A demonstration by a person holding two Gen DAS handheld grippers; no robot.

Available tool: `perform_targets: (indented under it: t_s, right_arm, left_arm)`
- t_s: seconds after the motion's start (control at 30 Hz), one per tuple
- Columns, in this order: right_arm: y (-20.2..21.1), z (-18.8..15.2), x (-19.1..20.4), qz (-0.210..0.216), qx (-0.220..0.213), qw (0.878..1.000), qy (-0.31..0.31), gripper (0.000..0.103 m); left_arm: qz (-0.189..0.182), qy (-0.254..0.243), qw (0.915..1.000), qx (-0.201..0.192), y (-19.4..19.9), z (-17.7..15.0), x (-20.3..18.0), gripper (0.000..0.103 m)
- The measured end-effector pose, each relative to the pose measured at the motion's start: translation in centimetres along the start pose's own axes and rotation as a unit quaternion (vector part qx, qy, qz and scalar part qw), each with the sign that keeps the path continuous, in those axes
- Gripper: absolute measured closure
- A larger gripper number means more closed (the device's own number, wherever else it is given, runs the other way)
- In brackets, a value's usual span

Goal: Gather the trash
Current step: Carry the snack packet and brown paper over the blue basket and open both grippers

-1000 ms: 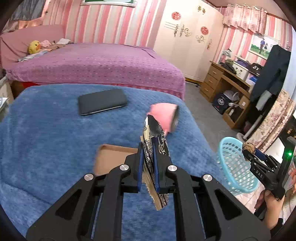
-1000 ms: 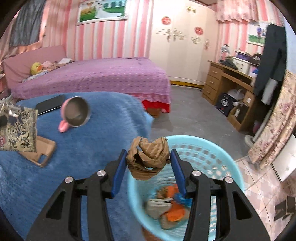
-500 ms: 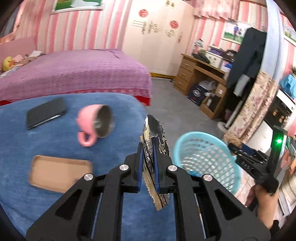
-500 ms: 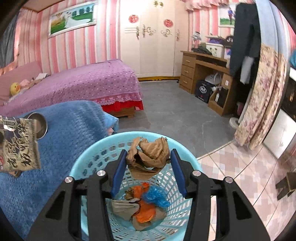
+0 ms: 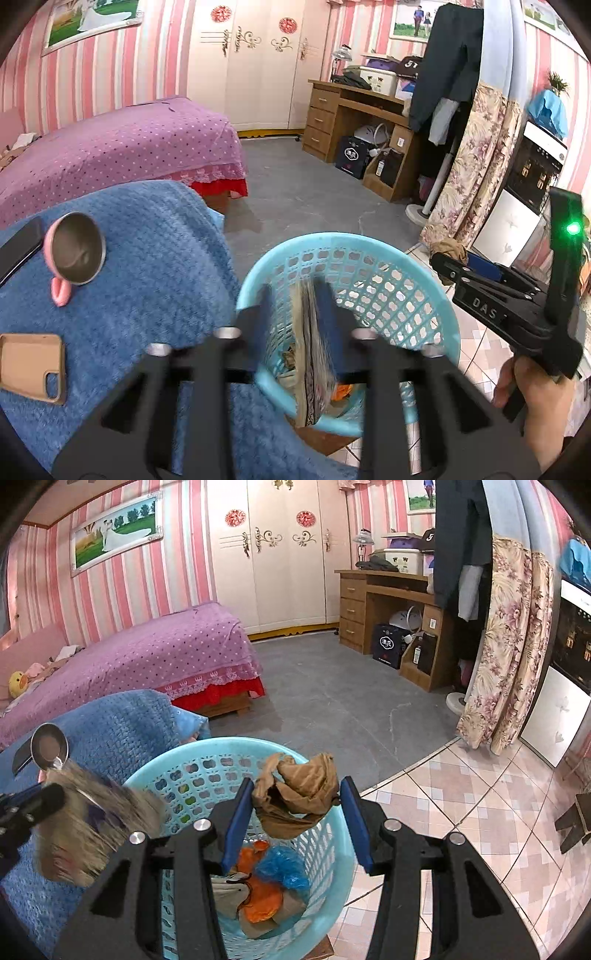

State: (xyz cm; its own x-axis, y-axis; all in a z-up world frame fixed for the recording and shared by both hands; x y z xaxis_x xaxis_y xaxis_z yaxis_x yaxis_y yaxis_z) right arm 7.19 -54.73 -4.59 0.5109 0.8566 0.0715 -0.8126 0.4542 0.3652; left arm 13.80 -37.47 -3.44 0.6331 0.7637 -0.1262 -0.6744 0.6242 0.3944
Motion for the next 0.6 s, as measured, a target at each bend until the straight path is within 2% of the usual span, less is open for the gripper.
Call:
perform_targets:
  t_s: [0.1,0.2,0.3,0.4,0.43,0.5,0.6]
  right_arm:
    - [-0.1,-0.1,-0.2,-0.002,0.001,1.000,0.000,0.055]
    - [-0.2,0.0,-0.1,-0.003,-0.003,1.000,0.005,0.054]
    - [-0.3,-0.1,0.7,0.004,-0.006,1.000,0.012,0.054]
    - [-0.3,0.0,1.8,0.007,-0.011,1.000,0.026,0.050]
    - [-0.3,0.1,2.2,0.005,-0.014,0.999,0.029,0.038]
    - [0.1,0.2,2.5,0.006,-0.023,0.999,0.026,0.022]
    - [0.8,0.7,2.9,-0.002,-0.035,0.999,0.023,0.013]
  left_arm:
    - [0.025,-0.007,0.9996,-0.013,-0.2,0.6,0.3,0.029]
    - [0.053,-0.007,0.9981,-0.030,0.5,1.3,1.7,0.014]
    - [0.088,-0.008,0.9950,-0.045,2.0,1.9,4.0,0.008]
    - [0.107,-0.002,0.9928,-0.053,3.5,2.2,6.0,0.008]
    - [0.115,-0.003,0.9917,-0.057,4.2,2.3,6.6,0.007]
    - [0.131,-0.006,0.9892,-0.066,5.5,2.5,7.5,0.006]
    - [0.154,-0.018,0.9845,-0.082,8.0,2.8,8.8,0.006]
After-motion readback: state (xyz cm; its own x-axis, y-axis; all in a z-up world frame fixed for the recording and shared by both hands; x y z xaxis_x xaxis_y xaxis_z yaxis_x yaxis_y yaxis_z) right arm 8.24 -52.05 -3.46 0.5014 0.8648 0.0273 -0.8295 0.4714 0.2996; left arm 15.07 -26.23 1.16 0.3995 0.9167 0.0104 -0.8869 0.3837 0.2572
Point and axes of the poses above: each gripper's, at about its wrist camera, not at the fingertips, and y roughly against the way its jaws point, x to its left, z to its top, the point moved 3 cm from there along -y, roughly the way its jaws point, and after that the axes turned 15 degrees about -x, right-handed, at the moved point
